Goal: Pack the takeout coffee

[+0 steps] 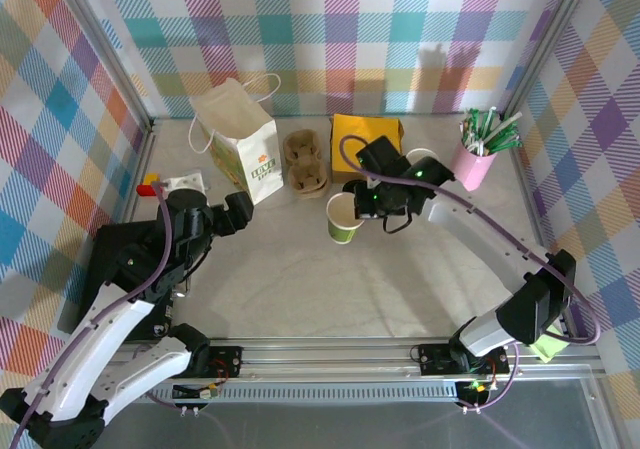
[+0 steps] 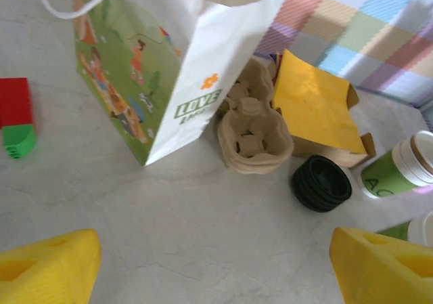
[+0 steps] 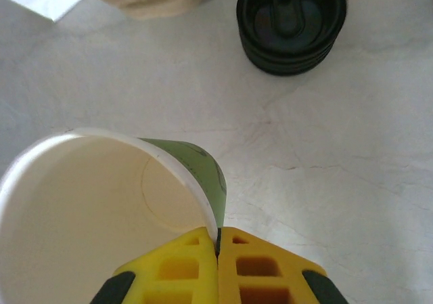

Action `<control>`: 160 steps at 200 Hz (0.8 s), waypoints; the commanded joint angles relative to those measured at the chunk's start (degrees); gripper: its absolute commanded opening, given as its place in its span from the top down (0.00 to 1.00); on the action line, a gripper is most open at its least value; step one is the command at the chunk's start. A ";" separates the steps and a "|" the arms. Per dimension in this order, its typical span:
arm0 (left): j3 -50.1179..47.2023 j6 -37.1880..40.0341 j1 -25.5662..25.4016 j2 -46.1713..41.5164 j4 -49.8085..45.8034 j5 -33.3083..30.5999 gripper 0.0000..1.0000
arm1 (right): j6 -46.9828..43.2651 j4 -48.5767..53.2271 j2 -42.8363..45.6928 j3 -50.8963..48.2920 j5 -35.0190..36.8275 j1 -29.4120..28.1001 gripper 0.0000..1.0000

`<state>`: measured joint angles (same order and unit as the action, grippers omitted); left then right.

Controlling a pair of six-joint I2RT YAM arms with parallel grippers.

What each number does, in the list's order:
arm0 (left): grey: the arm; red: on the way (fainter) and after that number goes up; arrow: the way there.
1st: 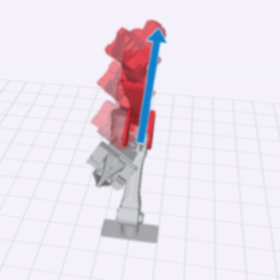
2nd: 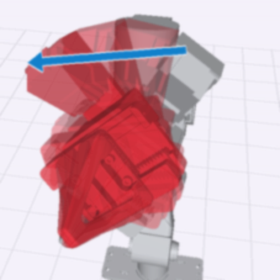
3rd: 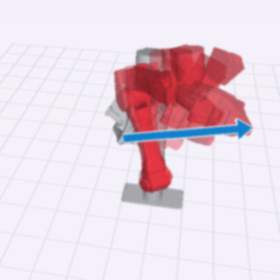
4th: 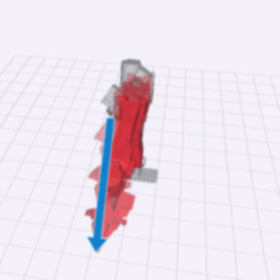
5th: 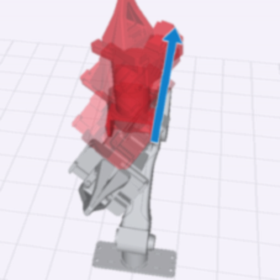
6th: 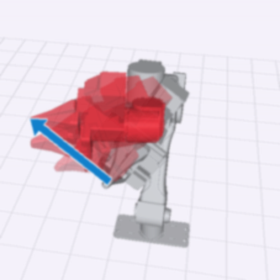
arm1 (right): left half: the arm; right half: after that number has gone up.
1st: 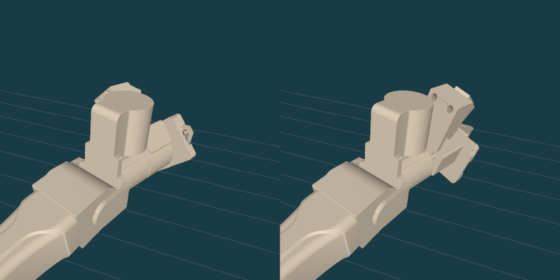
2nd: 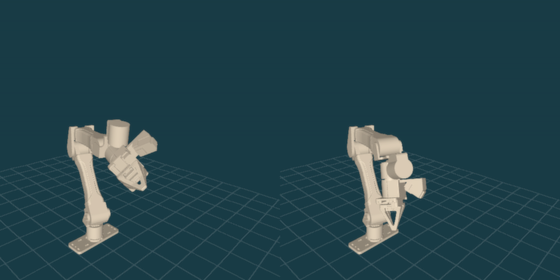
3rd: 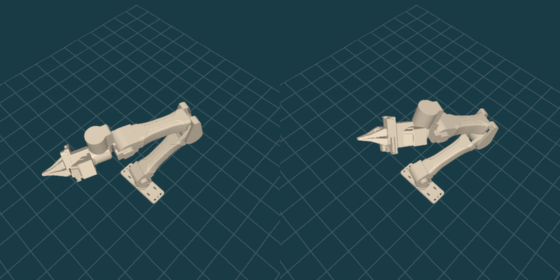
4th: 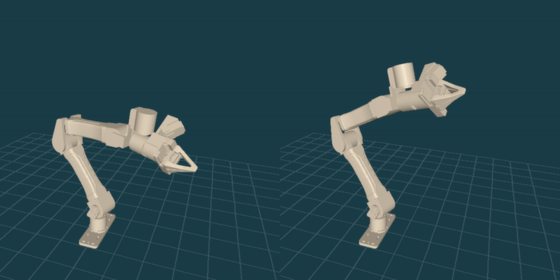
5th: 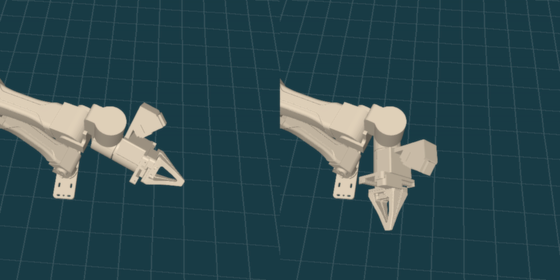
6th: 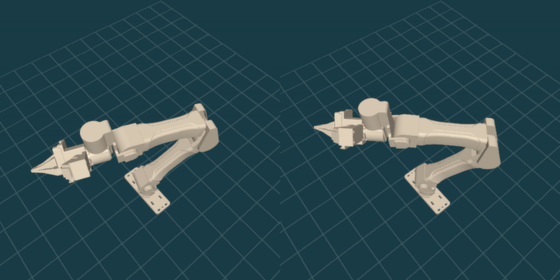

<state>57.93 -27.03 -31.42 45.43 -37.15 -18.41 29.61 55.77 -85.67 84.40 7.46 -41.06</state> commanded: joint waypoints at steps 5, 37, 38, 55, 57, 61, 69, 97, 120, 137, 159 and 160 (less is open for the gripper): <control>-1.83 -1.85 -0.40 -0.96 0.86 -4.15 0.12 | 2.31 -7.89 0.79 -5.12 1.05 -3.43 1.00; -2.52 -2.32 -0.40 -0.37 2.07 -3.75 0.12 | 3.15 -9.65 -1.47 -8.57 1.46 -6.42 1.00; -2.54 -2.32 -0.40 -0.35 2.12 -3.74 0.12 | 3.21 -9.68 -1.58 -8.65 1.48 -6.46 1.00; -2.82 -2.41 -0.38 0.09 2.42 -3.37 0.11 | 3.55 -11.65 -2.54 -10.22 0.62 -7.51 1.00; -2.89 -2.42 -0.39 0.16 2.45 -3.33 0.11 | 3.51 -11.91 -2.68 -10.37 0.51 -7.54 1.00; -3.00 -2.39 -0.40 0.18 2.60 -3.30 0.11 | 3.54 -12.44 -2.82 -10.79 0.10 -7.77 1.00; -3.17 -2.47 -0.40 0.36 2.84 -3.05 0.11 | 3.66 -13.26 -3.20 -11.40 -0.40 -8.13 1.00; -3.44 -2.59 -0.40 0.88 3.40 -2.20 0.11 | 3.92 -15.29 -4.72 -13.06 -0.63 -8.86 1.00; -3.18 -2.59 -0.38 0.98 3.70 -2.24 0.11 | 4.08 -15.84 -5.90 -13.69 -0.35 -9.03 1.00; -3.11 -2.59 -0.42 0.89 3.84 -2.15 0.11 | 3.90 -16.21 -6.26 -14.21 0.02 -9.21 0.98; -3.53 -2.79 -0.39 0.63 4.05 -2.15 0.11 | 2.56 -18.68 -5.98 -16.32 -0.16 -9.39 0.91; -3.53 -2.78 -0.40 0.63 4.08 -2.15 0.11 | 2.52 -18.72 -6.04 -16.39 -0.16 -9.39 0.91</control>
<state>54.85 -29.17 -31.42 46.61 -34.26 -20.64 32.60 40.23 -91.55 69.91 7.46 -49.89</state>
